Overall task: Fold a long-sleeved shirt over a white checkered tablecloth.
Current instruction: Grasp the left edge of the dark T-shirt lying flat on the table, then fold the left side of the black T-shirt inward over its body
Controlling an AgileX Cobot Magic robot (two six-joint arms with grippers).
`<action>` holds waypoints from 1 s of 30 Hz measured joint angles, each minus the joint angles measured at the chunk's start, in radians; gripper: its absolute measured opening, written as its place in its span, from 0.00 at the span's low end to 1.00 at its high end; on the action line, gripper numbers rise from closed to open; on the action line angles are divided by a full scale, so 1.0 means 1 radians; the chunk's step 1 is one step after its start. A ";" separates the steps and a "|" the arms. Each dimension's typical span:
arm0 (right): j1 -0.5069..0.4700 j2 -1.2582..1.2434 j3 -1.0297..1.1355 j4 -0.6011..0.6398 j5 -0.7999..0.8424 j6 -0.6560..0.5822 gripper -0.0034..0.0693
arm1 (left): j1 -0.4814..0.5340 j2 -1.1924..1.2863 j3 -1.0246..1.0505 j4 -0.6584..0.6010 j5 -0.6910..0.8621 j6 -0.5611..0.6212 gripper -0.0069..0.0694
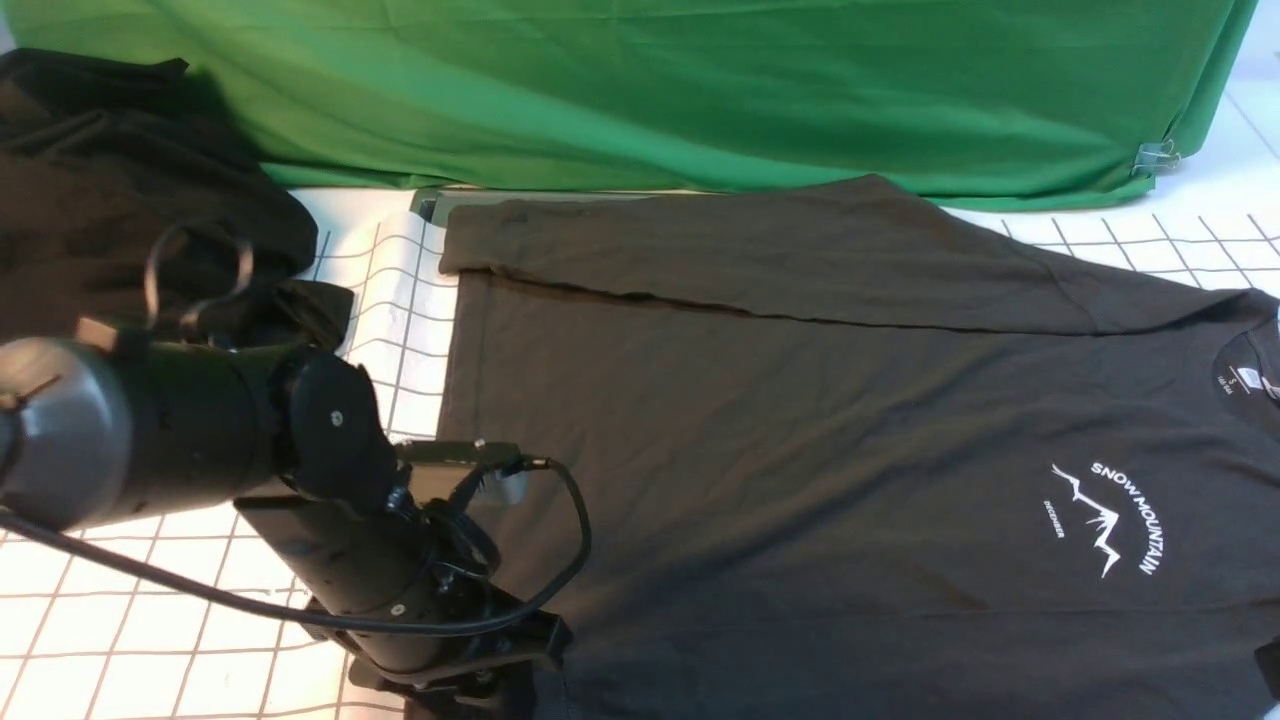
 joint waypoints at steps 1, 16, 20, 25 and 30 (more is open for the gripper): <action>0.000 0.000 0.000 0.000 0.000 0.000 0.13 | 0.000 0.001 -0.001 -0.005 -0.001 0.000 0.57; 0.000 0.000 0.000 0.000 -0.033 0.000 0.15 | 0.000 -0.008 -0.002 -0.065 0.037 0.054 0.11; 0.000 0.000 0.000 0.000 -0.033 0.000 0.15 | 0.000 -0.087 -0.057 -0.065 0.104 0.054 0.11; 0.000 0.000 0.000 0.000 -0.033 0.000 0.16 | 0.001 -0.142 -0.245 -0.059 0.121 0.039 0.11; 0.000 0.000 0.000 0.000 -0.038 0.000 0.17 | 0.057 -0.078 -0.423 -0.046 0.113 -0.029 0.11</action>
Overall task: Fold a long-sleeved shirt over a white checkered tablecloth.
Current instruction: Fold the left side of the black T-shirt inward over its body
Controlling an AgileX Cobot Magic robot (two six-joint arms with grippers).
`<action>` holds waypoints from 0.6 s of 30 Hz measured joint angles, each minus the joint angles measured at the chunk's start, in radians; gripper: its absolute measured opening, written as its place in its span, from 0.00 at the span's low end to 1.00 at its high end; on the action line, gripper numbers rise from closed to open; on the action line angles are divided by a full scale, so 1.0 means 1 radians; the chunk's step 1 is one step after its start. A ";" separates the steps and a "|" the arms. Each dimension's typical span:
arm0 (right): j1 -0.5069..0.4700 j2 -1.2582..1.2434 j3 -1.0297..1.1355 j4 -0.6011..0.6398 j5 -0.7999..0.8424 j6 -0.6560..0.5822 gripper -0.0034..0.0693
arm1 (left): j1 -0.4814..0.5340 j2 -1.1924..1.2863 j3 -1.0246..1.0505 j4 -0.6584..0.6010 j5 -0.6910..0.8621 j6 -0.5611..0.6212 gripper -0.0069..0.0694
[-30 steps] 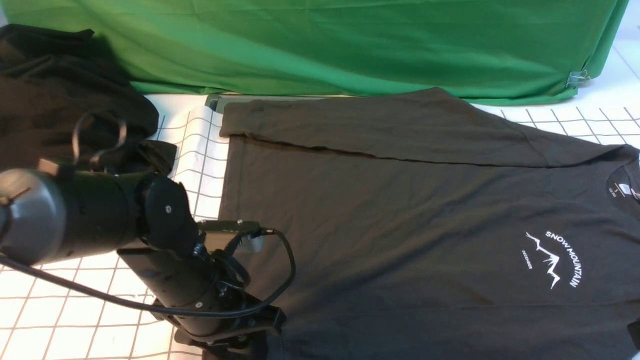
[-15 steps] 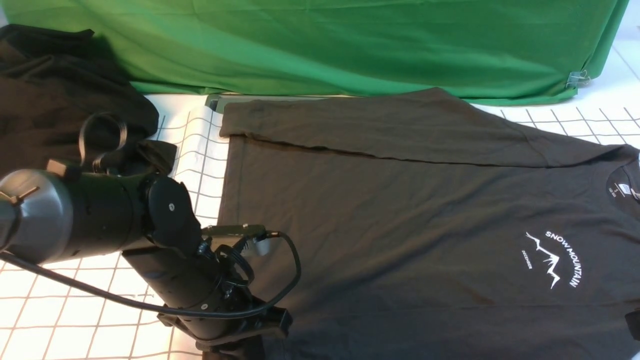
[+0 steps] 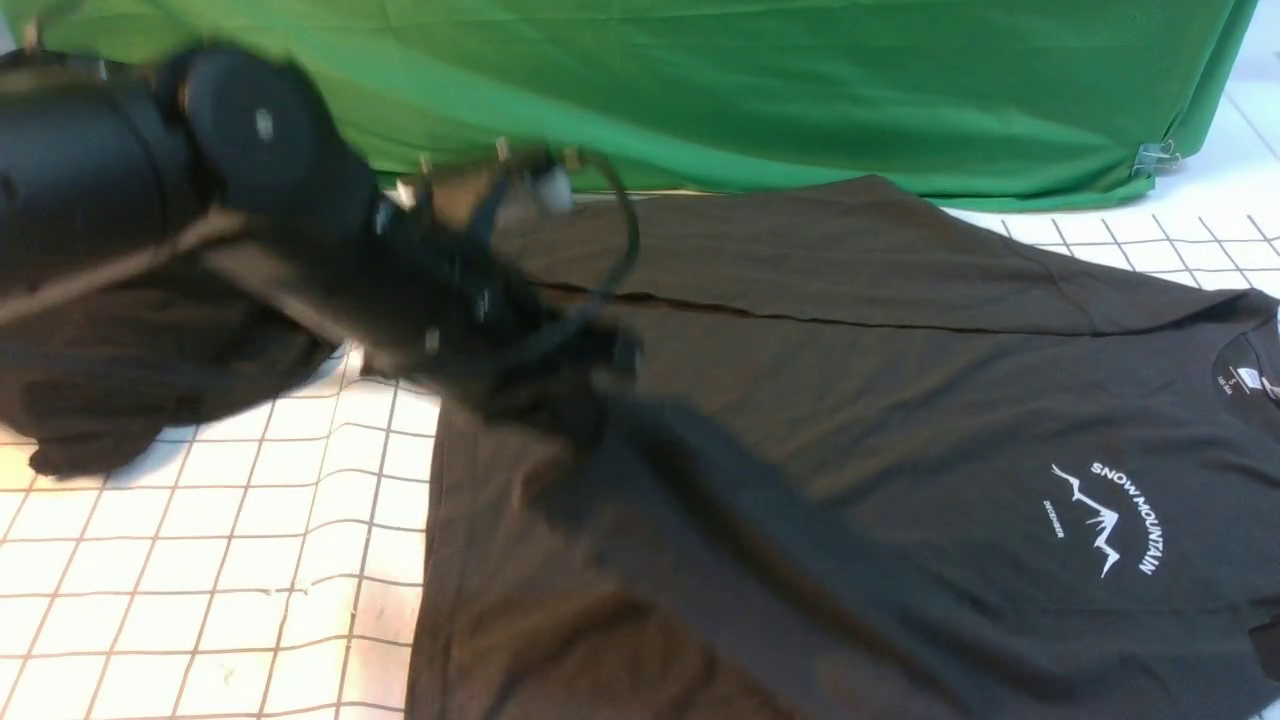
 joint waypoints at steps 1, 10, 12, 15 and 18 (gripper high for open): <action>0.000 0.000 0.000 0.000 -0.007 0.000 0.17 | 0.022 0.029 -0.036 0.000 -0.003 -0.012 0.11; 0.000 0.000 0.000 -0.004 -0.026 0.000 0.19 | 0.201 0.287 -0.231 0.000 0.005 -0.046 0.11; 0.000 0.000 0.000 -0.004 -0.028 0.000 0.20 | 0.239 0.353 -0.276 -0.032 0.004 -0.040 0.11; 0.000 0.000 0.000 -0.004 -0.029 -0.004 0.20 | 0.255 0.400 -0.307 -0.062 -0.003 -0.022 0.11; 0.000 0.000 0.000 -0.004 -0.029 -0.010 0.21 | 0.261 0.464 -0.331 -0.082 -0.037 -0.014 0.11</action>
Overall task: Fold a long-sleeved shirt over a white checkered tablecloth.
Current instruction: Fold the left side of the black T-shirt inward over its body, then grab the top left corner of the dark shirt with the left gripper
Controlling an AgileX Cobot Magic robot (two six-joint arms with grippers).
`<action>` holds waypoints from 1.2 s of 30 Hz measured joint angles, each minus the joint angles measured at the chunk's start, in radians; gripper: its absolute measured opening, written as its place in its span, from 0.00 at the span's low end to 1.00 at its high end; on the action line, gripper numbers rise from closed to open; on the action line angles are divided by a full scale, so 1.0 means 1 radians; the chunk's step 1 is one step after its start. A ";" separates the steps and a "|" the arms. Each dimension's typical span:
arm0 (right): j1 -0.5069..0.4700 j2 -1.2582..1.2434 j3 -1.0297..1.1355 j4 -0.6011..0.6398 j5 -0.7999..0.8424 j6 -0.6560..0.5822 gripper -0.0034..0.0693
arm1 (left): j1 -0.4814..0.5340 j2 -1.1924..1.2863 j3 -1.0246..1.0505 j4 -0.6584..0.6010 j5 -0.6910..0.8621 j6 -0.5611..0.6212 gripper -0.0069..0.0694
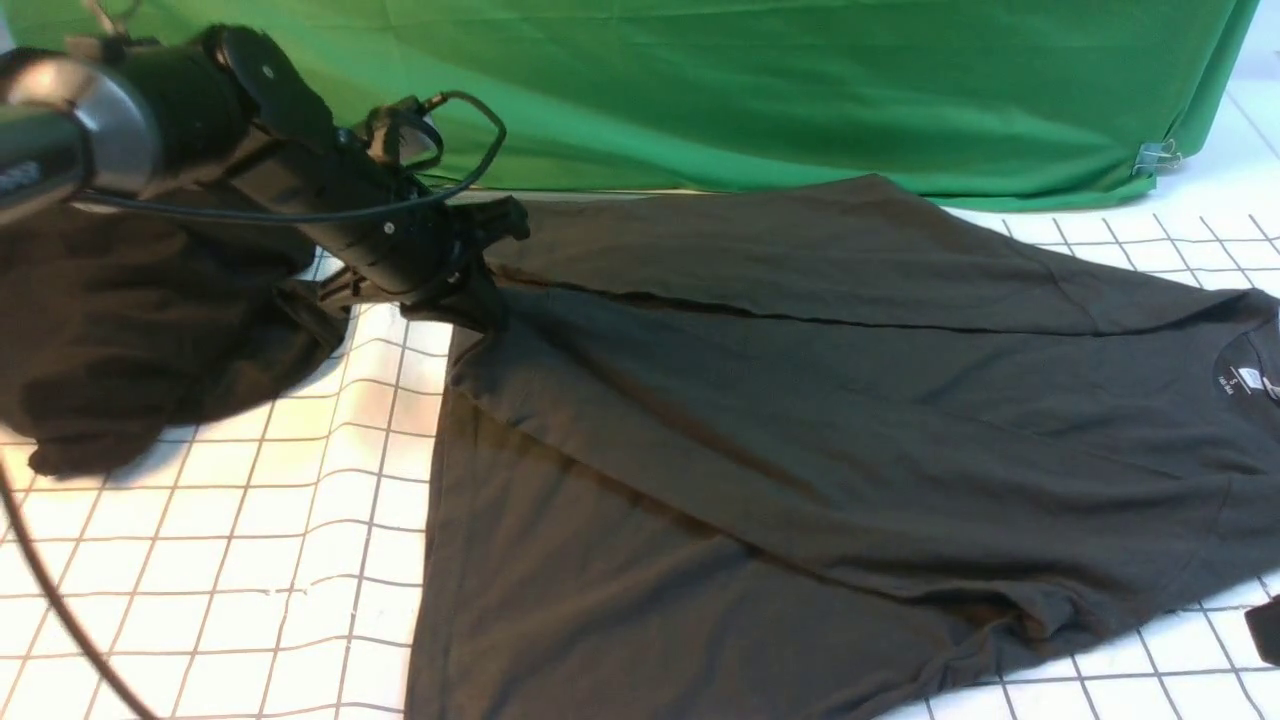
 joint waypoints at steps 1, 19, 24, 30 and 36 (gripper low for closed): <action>0.000 0.000 0.000 -0.001 0.000 -0.001 0.22 | 0.000 0.017 -0.004 -0.001 -0.020 -0.007 0.11; 0.000 0.000 0.000 -0.003 -0.044 -0.018 0.24 | 0.062 0.043 -0.010 -0.033 -0.313 -0.206 0.50; 0.000 0.000 0.000 -0.003 -0.044 -0.018 0.25 | 0.063 0.043 -0.010 -0.040 -0.399 -0.349 0.46; 0.000 0.000 0.000 -0.003 -0.044 -0.018 0.26 | 0.062 0.064 -0.007 -0.042 -0.442 -0.422 0.45; 0.000 0.000 0.000 -0.003 -0.044 -0.017 0.27 | 0.055 0.161 -0.007 -0.097 -0.458 -0.425 0.45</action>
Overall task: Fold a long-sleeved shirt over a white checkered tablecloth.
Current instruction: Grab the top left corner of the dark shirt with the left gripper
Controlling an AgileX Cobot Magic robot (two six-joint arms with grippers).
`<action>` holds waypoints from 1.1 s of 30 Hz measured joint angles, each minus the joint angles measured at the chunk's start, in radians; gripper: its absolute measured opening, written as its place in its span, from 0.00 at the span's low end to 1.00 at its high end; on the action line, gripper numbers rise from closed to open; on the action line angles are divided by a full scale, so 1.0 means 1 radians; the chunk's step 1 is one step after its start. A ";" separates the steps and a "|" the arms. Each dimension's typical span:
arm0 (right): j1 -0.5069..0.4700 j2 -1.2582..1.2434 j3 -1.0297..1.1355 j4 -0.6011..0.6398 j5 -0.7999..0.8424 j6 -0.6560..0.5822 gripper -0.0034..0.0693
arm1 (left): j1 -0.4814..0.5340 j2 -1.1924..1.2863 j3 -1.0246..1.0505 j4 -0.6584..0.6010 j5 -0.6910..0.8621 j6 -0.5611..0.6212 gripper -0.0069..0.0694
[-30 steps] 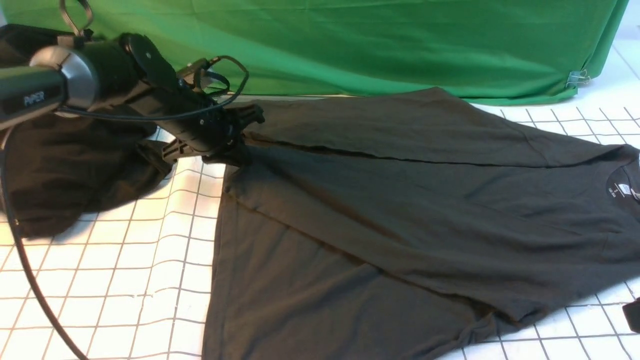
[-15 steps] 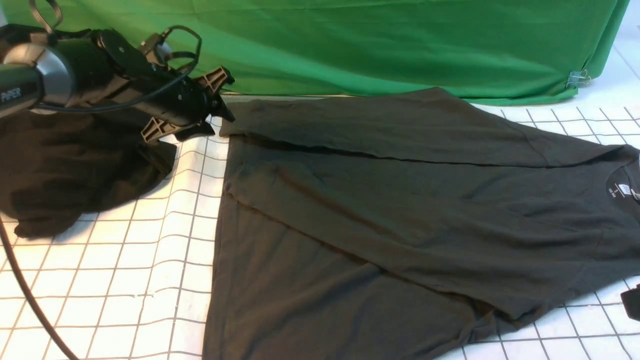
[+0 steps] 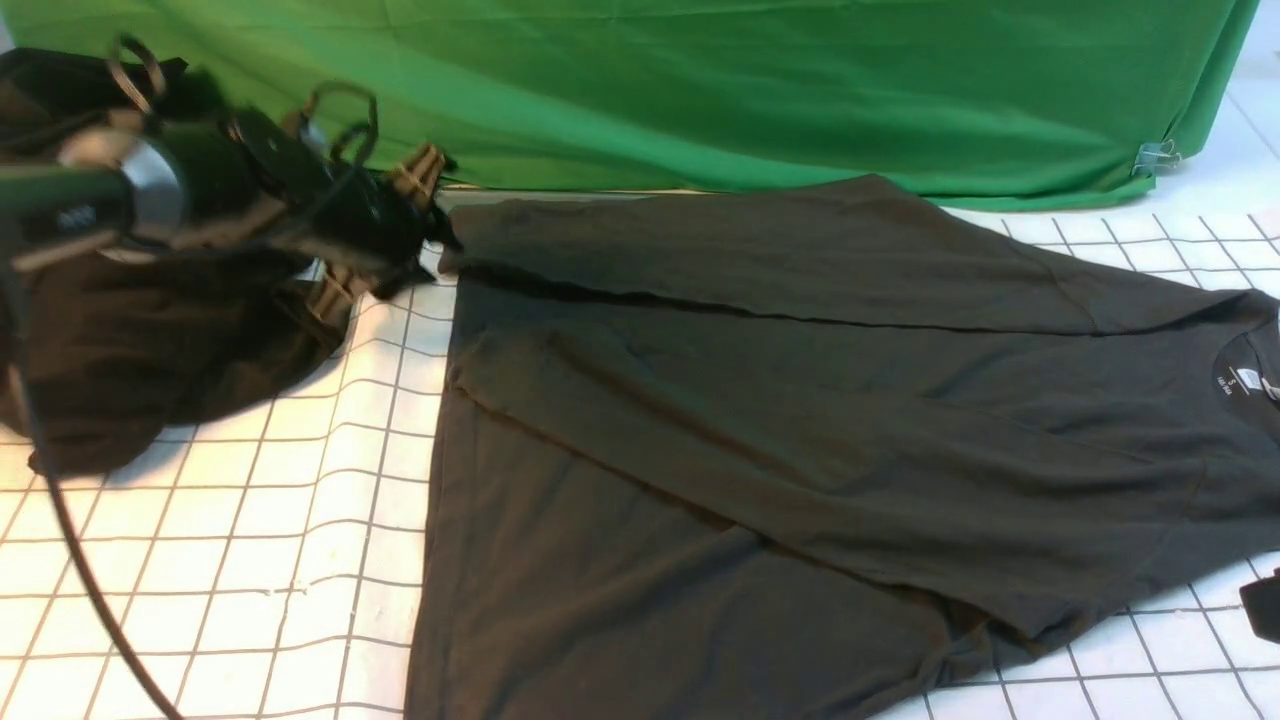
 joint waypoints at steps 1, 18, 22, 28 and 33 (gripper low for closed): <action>0.000 0.000 0.000 0.000 0.000 0.000 0.27 | 0.000 0.015 0.001 -0.029 -0.006 0.000 0.45; 0.000 0.000 0.000 0.000 0.001 0.029 0.30 | -0.021 0.041 0.000 -0.075 -0.200 0.050 0.44; 0.000 0.000 0.000 0.000 0.001 0.029 0.30 | -0.051 0.041 0.001 -0.074 -0.218 0.064 0.44; 0.000 0.000 0.000 0.000 0.000 0.032 0.32 | -0.112 0.066 0.001 -0.072 -0.311 0.092 0.44; 0.000 0.000 0.000 0.000 0.000 0.033 0.32 | -0.113 0.070 0.001 -0.072 -0.329 0.095 0.41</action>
